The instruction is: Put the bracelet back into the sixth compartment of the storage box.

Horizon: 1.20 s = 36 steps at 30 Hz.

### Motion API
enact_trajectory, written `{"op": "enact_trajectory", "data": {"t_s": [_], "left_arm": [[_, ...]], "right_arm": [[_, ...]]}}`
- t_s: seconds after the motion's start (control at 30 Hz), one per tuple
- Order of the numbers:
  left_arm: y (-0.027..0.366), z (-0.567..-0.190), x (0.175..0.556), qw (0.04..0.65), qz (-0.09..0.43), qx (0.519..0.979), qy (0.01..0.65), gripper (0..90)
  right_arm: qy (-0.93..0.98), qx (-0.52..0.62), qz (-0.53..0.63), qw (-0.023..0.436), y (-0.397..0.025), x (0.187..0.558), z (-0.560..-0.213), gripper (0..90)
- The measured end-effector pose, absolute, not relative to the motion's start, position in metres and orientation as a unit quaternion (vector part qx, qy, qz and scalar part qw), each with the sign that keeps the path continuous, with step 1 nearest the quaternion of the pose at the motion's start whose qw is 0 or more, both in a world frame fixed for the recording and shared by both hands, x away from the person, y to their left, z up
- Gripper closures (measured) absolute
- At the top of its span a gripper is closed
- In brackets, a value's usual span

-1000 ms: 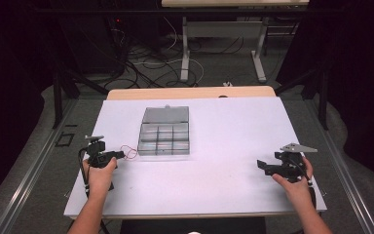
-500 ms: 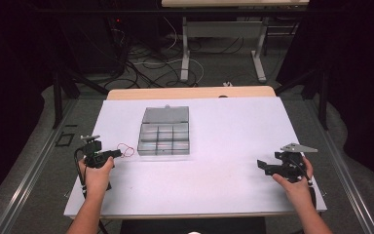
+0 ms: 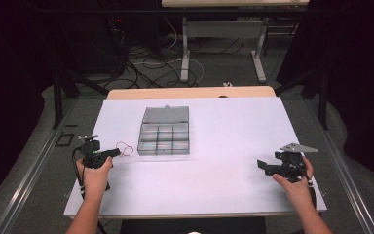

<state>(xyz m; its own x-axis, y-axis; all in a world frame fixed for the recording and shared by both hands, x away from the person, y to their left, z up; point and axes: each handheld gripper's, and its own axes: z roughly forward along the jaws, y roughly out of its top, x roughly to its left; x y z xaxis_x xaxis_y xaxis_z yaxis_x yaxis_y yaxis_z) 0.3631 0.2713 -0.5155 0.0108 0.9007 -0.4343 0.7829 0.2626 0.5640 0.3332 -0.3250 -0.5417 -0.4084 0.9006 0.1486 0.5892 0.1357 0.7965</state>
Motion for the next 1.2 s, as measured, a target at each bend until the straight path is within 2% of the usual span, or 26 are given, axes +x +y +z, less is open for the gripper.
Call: {"op": "enact_trajectory", "data": {"t_s": [0.17, 1.2], "left_arm": [[0.268, -0.512, 0.361, 0.392, 0.074, 0.593, 0.699, 90.0], [0.244, -0.502, 0.352, 0.408, 0.078, 0.63, 0.656, 90.0]], "right_arm": [[0.731, 0.509, 0.413, 0.19, -0.325, 0.333, -0.541, 15.2], [0.734, 0.499, 0.414, 0.201, -0.325, 0.334, -0.541, 15.2]]}}
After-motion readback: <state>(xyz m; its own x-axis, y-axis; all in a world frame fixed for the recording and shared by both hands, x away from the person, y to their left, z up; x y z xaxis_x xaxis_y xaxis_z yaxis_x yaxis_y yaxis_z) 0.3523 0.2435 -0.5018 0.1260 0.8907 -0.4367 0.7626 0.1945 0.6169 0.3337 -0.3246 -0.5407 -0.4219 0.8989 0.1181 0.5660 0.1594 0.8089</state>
